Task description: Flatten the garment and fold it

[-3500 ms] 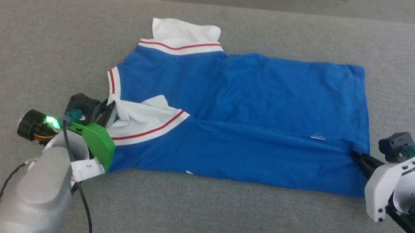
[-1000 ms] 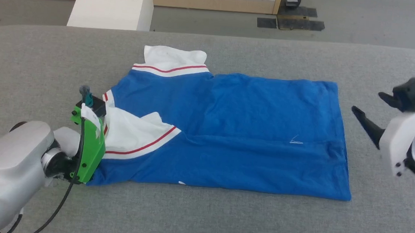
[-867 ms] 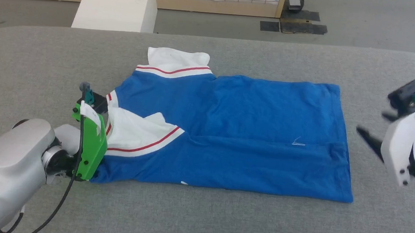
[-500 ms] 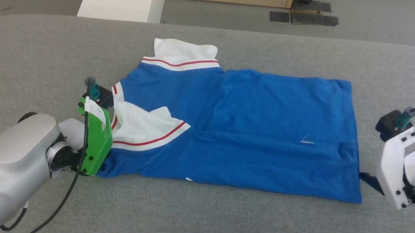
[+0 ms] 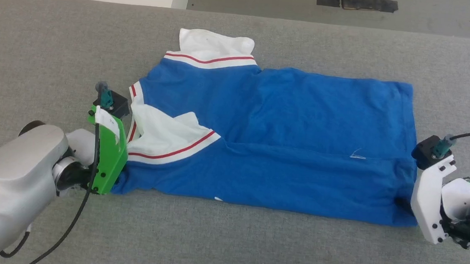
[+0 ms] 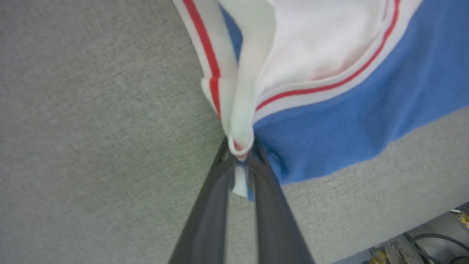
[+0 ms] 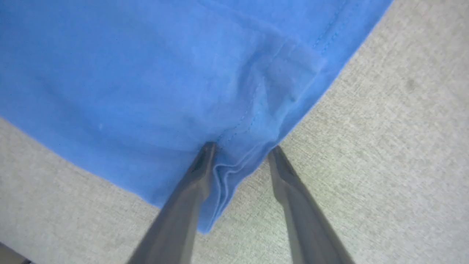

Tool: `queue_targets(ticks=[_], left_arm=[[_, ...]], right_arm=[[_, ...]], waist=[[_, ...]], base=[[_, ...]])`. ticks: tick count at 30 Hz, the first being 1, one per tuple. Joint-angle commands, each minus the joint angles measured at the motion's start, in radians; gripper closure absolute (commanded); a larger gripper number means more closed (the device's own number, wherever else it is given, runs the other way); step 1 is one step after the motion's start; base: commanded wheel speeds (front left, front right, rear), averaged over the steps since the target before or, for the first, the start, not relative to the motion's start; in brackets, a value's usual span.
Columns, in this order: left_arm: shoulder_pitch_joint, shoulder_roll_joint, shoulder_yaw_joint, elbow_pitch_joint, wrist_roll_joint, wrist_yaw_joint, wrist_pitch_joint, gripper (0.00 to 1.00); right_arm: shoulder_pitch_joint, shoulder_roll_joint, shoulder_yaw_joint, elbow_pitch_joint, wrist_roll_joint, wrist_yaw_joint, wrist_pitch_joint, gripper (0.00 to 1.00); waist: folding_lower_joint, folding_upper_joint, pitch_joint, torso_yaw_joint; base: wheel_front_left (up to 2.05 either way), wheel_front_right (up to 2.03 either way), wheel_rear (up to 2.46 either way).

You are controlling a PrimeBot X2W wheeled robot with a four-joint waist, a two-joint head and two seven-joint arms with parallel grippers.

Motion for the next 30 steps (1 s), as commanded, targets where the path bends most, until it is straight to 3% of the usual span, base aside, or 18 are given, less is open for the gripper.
queue_targets(ticks=[1,8,15,21,26,30], left_arm=[[0.008,0.005,-0.004,0.005,-0.012,-0.002,-0.009,1.0],[0.044,0.035,-0.021,-0.013,-0.031,-0.002,-0.042,1.0],[0.11,0.128,-0.042,-0.143,-0.038,-0.002,-0.077,1.0],[0.197,0.198,-0.053,-0.242,-0.04,-0.002,-0.085,1.0],[0.252,0.205,-0.056,-0.264,-0.049,0.012,-0.091,1.0],[0.294,0.187,-0.059,-0.248,-0.055,0.021,-0.09,1.0]], right_arm=[[0.018,0.021,0.037,0.022,-0.002,-0.002,-0.02,1.0],[-0.016,-0.057,0.068,-0.024,0.001,-0.002,-0.134,1.0],[0.01,-0.16,0.07,-0.15,0.017,-0.002,-0.202,1.0],[0.122,-0.242,0.063,-0.237,0.051,-0.002,-0.19,1.0],[0.232,-0.266,0.065,-0.266,0.066,-0.002,-0.161,1.0],[0.28,-0.242,0.066,-0.25,0.057,-0.002,-0.149,1.0]], waist=[[-0.0001,0.0,-0.02,-0.011],[-0.0001,0.0,-0.095,-0.026],[-0.0001,0.0,-0.159,-0.037],[-0.0001,0.0,-0.185,-0.029],[-0.0001,0.0,-0.188,-0.02],[-0.0001,0.0,-0.169,-0.023]], base=[[0.0,0.0,0.0],[0.0,0.0,0.0],[0.0,0.0,0.0],[0.0,0.0,0.0],[0.0,0.0,0.0],[0.0,0.0,0.0]])
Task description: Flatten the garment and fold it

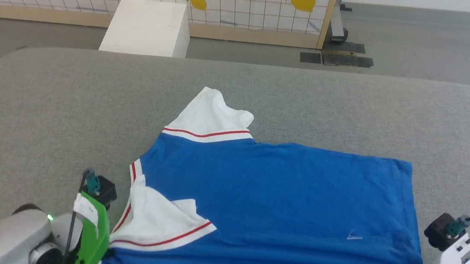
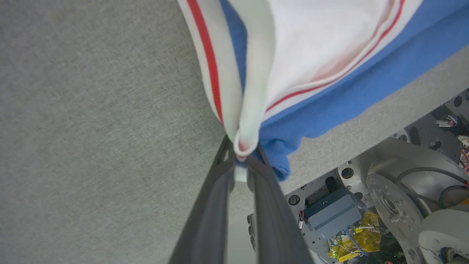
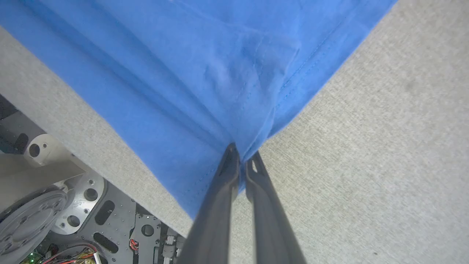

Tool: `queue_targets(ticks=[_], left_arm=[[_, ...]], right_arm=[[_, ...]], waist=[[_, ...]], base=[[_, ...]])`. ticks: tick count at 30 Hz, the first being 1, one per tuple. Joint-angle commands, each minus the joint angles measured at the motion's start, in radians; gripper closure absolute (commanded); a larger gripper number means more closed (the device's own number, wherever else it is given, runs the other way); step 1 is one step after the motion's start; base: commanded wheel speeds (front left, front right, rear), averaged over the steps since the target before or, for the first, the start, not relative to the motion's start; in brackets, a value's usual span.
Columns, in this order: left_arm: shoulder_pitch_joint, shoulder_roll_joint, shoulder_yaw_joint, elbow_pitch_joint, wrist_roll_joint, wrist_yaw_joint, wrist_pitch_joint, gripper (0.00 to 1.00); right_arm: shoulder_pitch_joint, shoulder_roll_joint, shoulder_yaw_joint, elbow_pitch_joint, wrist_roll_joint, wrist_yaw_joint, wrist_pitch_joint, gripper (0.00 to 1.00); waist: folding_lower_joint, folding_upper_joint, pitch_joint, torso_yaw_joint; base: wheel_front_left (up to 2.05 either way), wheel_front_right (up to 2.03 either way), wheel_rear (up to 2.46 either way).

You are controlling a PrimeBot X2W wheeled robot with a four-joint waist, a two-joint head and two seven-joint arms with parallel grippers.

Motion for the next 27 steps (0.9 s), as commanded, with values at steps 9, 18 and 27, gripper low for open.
queue_targets(ticks=[9,18,27], left_arm=[[0.024,-0.042,0.012,0.066,0.019,0.025,-0.073,0.0],[-0.05,0.03,0.087,-0.032,0.057,0.058,-0.168,0.0],[-0.22,-0.002,0.166,0.014,0.226,0.111,-0.348,0.0]], right_arm=[[0.022,0.086,-0.065,0.066,-0.033,-0.002,-0.049,0.0],[0.062,0.114,-0.292,0.001,-0.118,-0.002,-0.231,0.0],[0.161,0.365,-0.697,-0.103,-0.324,-0.002,-0.479,0.0]], waist=[[0.0,0.0,0.015,-0.003],[0.0,0.0,-0.03,-0.019],[0.0,0.0,0.008,-0.069]], base=[[0.0,0.0,0.0],[0.0,0.0,0.0],[0.0,0.0,0.0]])
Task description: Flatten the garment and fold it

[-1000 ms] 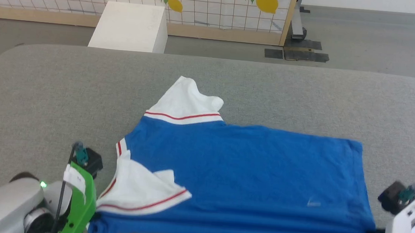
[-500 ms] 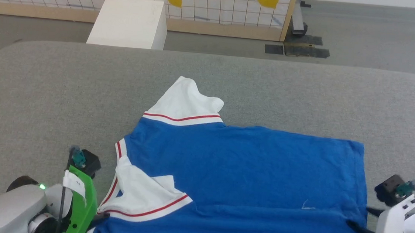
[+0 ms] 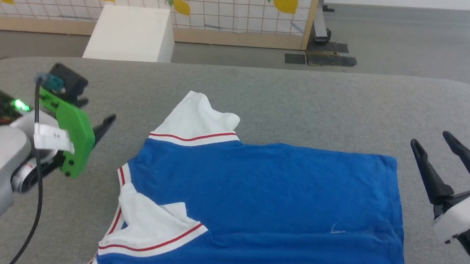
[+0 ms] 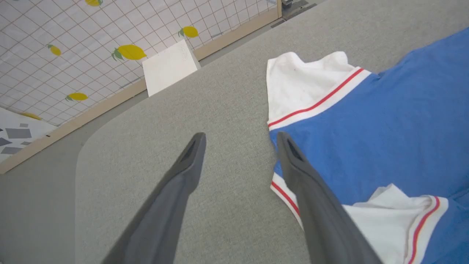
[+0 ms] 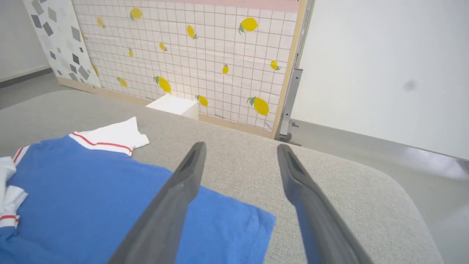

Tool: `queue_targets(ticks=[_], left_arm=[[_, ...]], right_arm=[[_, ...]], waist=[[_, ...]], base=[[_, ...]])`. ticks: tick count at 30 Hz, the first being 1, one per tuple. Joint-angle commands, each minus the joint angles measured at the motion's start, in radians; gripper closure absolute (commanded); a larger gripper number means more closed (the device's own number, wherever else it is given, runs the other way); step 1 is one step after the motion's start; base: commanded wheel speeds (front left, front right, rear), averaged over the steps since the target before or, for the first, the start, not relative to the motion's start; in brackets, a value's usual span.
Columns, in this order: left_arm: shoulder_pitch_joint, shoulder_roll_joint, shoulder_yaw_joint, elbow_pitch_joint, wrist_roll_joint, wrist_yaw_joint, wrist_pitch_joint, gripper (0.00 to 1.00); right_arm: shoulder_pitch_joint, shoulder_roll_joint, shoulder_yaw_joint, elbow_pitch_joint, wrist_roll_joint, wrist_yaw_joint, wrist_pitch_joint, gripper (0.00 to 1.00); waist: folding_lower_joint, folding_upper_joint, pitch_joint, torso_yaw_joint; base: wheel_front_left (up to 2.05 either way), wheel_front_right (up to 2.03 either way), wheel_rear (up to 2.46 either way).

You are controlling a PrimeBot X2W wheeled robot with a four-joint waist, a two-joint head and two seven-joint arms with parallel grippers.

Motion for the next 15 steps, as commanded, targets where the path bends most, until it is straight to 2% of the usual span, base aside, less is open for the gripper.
queue_targets(ticks=[1,4,8,15], left_arm=[[-0.029,-0.019,0.005,0.022,0.025,0.01,-0.024,0.0],[-0.075,-0.048,0.018,0.072,0.053,0.011,-0.058,0.0],[-0.14,-0.083,0.031,0.137,0.071,-0.001,-0.075,0.0],[-0.252,-0.143,0.028,0.258,0.079,-0.04,-0.011,0.0]], right_arm=[[0.029,0.044,-0.033,-0.025,-0.045,-0.002,-0.022,0.0],[0.065,0.157,-0.146,-0.08,-0.131,-0.002,-0.079,0.0],[0.095,0.275,-0.236,-0.16,-0.218,-0.002,-0.161,0.0],[0.123,0.405,-0.264,-0.247,-0.307,-0.002,-0.224,0.0]], waist=[[0.0,-0.0001,0.029,-0.029],[0.0,-0.0001,0.062,-0.056],[0.0,-0.0001,0.111,-0.088],[0.0,-0.0001,0.204,-0.139]], base=[[0.0,0.0,0.0],[0.0,0.0,0.0],[0.0,0.0,0.0],[0.0,0.0,0.0]])
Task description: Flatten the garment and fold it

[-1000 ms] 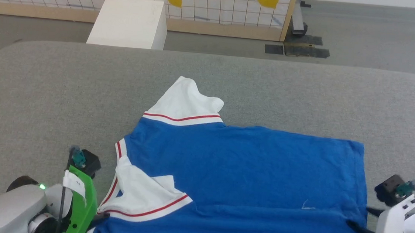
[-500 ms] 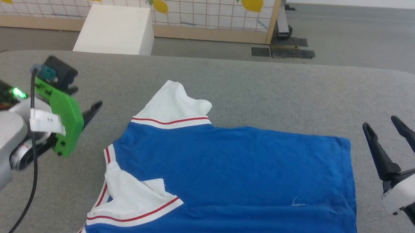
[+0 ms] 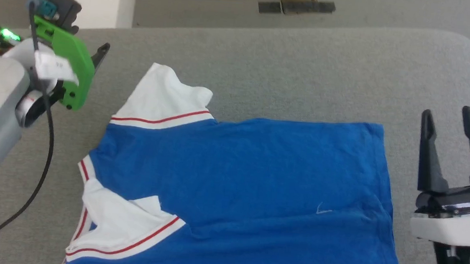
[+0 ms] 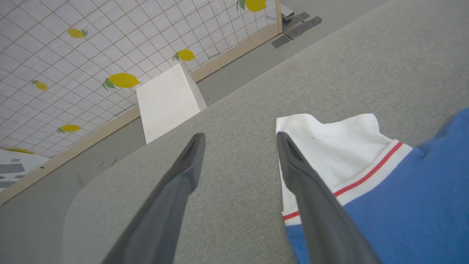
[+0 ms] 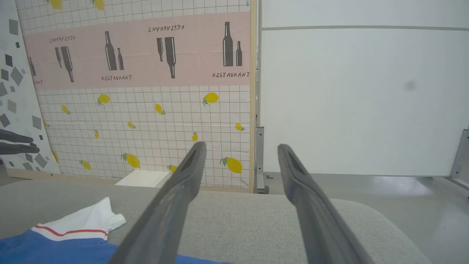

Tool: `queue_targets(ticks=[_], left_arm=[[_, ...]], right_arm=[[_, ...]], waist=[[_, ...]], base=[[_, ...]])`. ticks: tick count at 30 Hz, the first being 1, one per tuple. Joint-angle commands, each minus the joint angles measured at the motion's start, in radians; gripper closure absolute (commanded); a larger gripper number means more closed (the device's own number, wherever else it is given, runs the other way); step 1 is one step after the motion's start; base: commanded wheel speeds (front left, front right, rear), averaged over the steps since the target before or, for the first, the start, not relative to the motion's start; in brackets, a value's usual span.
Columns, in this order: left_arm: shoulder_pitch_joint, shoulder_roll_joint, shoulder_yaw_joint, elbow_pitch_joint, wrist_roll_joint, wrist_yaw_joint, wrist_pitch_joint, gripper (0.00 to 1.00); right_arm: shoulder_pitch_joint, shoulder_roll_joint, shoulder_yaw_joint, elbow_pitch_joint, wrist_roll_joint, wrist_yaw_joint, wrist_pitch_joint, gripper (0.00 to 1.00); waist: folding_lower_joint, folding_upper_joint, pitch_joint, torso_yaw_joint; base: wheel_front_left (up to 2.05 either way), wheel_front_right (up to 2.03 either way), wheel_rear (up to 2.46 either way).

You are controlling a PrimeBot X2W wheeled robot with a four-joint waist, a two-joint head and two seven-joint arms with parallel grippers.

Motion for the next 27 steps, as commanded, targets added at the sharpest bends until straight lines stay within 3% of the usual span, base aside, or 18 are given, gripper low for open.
queue_targets(ticks=[1,9,18,27], left_arm=[[-0.03,-0.017,-0.002,0.02,-0.005,-0.011,0.026,0.0],[-0.166,-0.075,-0.051,0.162,-0.026,-0.05,0.286,0.0],[-0.273,-0.104,-0.076,0.229,-0.08,-0.067,0.531,0.0],[-0.295,-0.1,-0.131,0.246,-0.079,-0.075,0.664,0.0]], right_arm=[[0.017,0.021,0.002,-0.006,-0.008,-0.002,-0.009,0.0],[-0.015,0.09,0.032,-0.014,-0.024,-0.002,-0.015,0.0],[-0.068,0.116,0.084,-0.004,-0.062,-0.002,-0.016,0.0],[-0.096,0.124,0.113,0.02,-0.071,-0.002,-0.016,0.0]], waist=[[0.0,0.0,0.072,-0.053],[0.0,0.0,0.194,-0.118],[0.0,0.0,0.305,-0.183],[0.0,0.0,0.354,-0.21]], base=[[0.0,0.0,0.0],[0.0,0.0,0.0],[0.0,0.0,0.0],[0.0,0.0,0.0]])
